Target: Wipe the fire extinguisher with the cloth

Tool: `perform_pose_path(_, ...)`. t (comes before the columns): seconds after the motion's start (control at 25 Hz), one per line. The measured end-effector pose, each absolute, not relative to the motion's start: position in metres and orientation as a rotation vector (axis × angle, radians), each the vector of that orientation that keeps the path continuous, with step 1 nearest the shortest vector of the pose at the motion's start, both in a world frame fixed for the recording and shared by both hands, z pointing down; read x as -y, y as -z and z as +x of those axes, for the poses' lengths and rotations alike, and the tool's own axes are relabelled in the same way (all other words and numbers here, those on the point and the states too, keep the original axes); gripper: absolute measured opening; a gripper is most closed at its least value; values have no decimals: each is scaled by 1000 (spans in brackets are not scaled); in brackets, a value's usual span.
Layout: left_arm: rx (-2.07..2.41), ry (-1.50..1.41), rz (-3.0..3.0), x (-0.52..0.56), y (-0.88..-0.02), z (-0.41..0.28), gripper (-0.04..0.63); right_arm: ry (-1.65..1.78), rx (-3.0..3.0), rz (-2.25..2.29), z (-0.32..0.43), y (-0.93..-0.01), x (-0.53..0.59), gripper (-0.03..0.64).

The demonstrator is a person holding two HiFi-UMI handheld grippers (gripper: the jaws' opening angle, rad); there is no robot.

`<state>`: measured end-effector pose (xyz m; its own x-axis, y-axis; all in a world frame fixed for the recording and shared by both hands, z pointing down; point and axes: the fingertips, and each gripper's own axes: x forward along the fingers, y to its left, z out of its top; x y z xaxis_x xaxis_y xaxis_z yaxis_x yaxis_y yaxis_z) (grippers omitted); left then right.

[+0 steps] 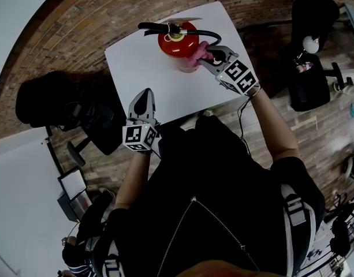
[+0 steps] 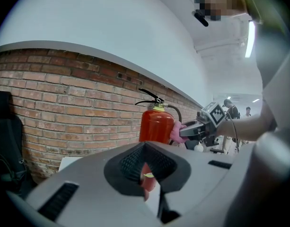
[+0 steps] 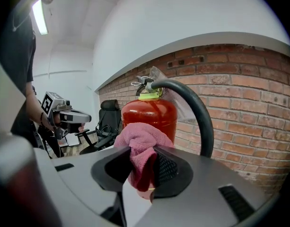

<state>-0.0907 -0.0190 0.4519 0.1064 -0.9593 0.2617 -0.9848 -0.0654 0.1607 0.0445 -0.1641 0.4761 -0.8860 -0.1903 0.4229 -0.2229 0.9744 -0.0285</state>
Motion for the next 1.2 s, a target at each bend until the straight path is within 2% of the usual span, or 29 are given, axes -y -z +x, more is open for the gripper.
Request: perform_pose_path(1.2, 1897, -217, 2090, 19, -464, -89, 17, -252, 2669, 219, 43, -574, 168, 114)
